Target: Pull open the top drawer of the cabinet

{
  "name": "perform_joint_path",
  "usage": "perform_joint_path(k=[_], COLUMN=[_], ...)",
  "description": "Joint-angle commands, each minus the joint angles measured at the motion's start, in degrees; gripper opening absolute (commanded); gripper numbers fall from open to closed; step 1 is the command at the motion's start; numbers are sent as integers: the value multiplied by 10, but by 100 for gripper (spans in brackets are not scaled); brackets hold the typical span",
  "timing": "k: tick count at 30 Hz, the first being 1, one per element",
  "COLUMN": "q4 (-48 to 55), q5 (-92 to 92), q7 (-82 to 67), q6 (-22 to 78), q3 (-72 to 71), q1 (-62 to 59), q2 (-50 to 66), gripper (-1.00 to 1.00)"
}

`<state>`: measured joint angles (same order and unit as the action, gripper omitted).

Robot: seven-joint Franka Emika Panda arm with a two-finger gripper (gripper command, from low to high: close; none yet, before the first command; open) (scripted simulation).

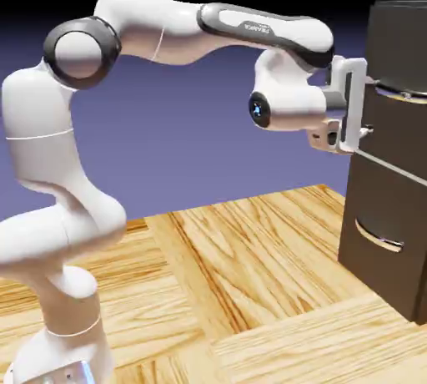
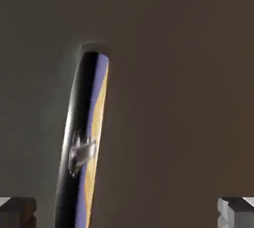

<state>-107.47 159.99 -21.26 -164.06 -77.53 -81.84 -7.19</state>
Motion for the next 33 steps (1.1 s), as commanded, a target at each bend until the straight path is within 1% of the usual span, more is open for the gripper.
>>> perform_joint_path(k=[1,3,19,20,21,22,28,33], q4=[8,12,103,104,104,104,47,19], q5=[25,36,-55,-56,-56,-56,-19,-9], q7=[-10,-14,201,202,202,202,111,88], q6=[2,2,20,20,20,20,16,17], q3=[-12,-17,-302,-304,-304,-304,-203,-105], q1=[-13,-19,-351,-353,-353,-353,-229,-125], q2=[4,6,-130,-131,-131,-131,-67,-52], gripper=[0,0,0,0,-100,-100,-100,-100])
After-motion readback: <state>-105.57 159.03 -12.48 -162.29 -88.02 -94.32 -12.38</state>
